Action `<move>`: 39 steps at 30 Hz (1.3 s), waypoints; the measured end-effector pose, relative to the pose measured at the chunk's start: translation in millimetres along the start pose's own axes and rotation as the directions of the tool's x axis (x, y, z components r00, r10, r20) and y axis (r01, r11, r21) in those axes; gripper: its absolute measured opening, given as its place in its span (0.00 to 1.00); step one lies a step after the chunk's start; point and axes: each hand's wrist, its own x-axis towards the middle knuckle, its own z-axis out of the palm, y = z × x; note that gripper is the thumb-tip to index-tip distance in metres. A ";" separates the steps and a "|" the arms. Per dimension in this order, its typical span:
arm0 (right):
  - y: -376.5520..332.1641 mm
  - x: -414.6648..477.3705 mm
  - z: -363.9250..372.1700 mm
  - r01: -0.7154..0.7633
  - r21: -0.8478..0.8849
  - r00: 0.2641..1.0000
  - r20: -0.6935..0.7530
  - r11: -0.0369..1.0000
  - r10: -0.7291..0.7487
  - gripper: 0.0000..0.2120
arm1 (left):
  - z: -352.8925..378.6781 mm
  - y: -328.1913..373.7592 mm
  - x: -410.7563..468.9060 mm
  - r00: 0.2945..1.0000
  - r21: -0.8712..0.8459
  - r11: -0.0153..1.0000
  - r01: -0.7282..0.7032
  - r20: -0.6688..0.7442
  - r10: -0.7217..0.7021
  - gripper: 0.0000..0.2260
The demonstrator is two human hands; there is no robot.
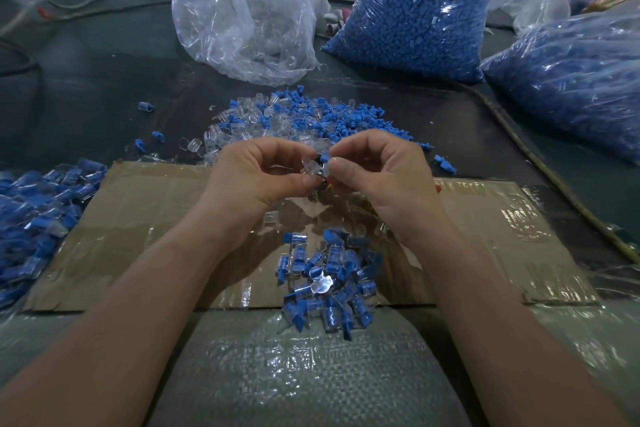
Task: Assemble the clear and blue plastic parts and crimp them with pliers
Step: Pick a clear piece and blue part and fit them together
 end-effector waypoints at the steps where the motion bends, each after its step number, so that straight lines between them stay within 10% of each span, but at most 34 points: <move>1: 0.1 -0.3 0.6 -0.001 0.012 1.000 -0.001 1.000 0.001 0.09 | 0.5 -0.4 -0.1 1.000 0.015 1.000 -0.010 -0.009 0.010 0.11; 39: -2.6 -3.4 -3.7 -0.177 0.272 0.964 0.241 0.946 0.111 0.12 | 0.4 0.2 -4.5 0.968 0.317 0.916 -0.245 0.025 0.250 0.05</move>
